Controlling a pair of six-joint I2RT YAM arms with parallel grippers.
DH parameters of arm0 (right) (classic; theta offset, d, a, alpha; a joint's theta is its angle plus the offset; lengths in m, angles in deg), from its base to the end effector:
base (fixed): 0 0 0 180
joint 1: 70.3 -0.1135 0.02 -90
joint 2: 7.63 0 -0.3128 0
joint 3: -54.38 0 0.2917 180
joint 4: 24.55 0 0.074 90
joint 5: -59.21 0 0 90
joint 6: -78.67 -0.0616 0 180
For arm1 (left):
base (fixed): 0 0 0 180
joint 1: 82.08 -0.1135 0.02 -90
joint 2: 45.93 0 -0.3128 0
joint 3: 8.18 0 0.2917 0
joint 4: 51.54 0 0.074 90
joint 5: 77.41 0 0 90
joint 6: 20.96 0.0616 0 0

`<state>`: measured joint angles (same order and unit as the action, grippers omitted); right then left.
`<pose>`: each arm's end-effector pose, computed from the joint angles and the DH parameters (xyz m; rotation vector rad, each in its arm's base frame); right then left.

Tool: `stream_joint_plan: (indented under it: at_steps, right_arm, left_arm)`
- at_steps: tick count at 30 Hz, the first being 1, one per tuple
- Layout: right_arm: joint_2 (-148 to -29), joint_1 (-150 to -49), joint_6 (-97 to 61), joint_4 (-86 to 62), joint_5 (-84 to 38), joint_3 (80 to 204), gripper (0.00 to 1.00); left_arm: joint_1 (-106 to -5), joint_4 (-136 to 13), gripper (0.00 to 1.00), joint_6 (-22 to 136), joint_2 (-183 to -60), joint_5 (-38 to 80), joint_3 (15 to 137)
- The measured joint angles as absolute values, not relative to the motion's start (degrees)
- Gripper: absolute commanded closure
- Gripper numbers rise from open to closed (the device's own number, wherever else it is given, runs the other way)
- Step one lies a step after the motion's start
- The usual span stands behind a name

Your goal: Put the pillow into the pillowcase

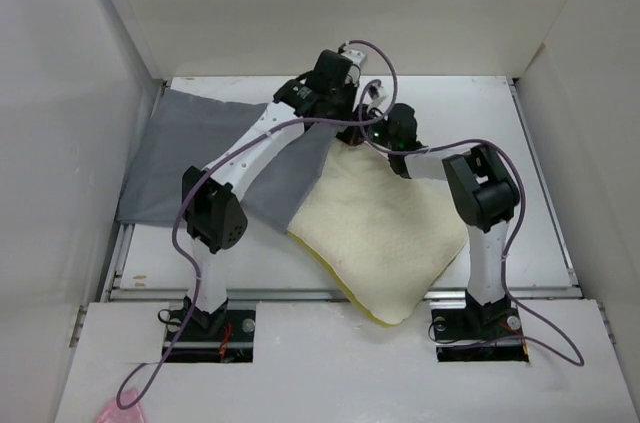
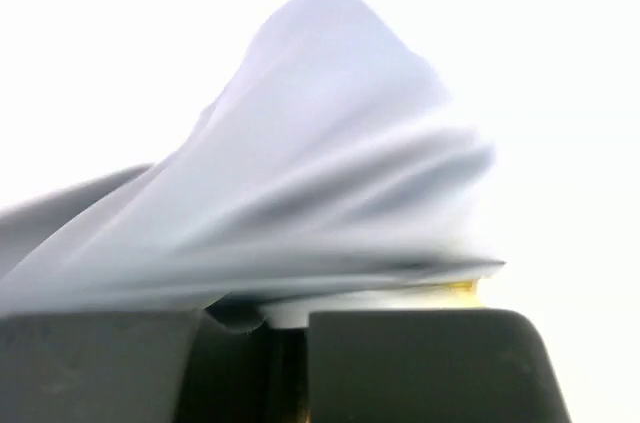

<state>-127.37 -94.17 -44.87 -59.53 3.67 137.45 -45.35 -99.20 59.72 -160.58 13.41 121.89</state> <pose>0.4741 0.2479 0.2072 -0.3605 1.7072 1.2336 0.4374 -0.3274 0.4030 0.5231 2.1089 -0.4831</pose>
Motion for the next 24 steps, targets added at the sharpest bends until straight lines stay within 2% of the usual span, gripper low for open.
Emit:
stream_joint_plan:
  at_steps: [5, 6, 7, 8, 9, 10, 11, 12, 16, 19, 24]
  right_arm:
    - [-128.4, -90.4, -55.4, -64.6, -0.1, 136.5, 1.0]
    - [-128.2, -90.2, -56.8, -65.7, -1.3, 136.1, 0.95]
    - [-128.2, -90.1, -57.9, -66.8, -2.2, 135.7, 0.91]
    - [-128.2, -89.8, -58.6, -67.4, -3.1, 135.6, 0.82]
    - [-128.2, -89.7, -59.3, -67.4, -3.3, 135.6, 0.7]
    - [-128.2, -89.4, -60.1, -67.6, -3.1, 135.6, 0.28]
    - [-128.2, -88.9, -60.8, -68.1, -2.8, 135.7, 0.11]
    - [-128.2, -88.1, -60.8, -68.8, -1.8, 135.6, 0.01]
    - [-126.6, -84.2, -60.1, -66.9, 2.5, 132.0, 0.0]
    - [-121.2, -81.5, -54.8, -54.7, 2.4, 127.5, 0.0]
    - [-103.2, -82.9, -40.8, -29.2, -12.3, 123.9, 0.0]
  left_arm:
    - [-42.3, -93.8, 1.0, 58.8, -158.8, 16.6, 115.7]
    - [-42.2, -93.1, 0.86, 58.6, -158.9, 17.1, 115.2]
    - [-42.2, -92.5, 0.64, 58.4, -159.1, 17.6, 115.2]
    - [-42.3, -92.3, 0.09, 58.1, -159.1, 18.7, 115.2]
    - [-42.3, -92.3, 0.02, 57.8, -159.2, 19.7, 115.2]
    - [-42.1, -92.3, 0.0, 57.3, -159.2, 20.3, 115.3]
    - [-42.1, -92.4, 0.0, 56.7, -159.2, 20.5, 115.4]
    - [-42.1, -92.4, 0.0, 56.4, -159.2, 20.5, 115.4]
    - [-43.1, -91.1, 0.0, 54.5, -155.7, 16.8, 110.2]
    - [-44.1, -91.0, 0.0, 51.9, -147.2, 11.3, 99.8]
    - [-45.5, -89.5, 0.0, 46.7, -130.6, 6.2, 83.6]
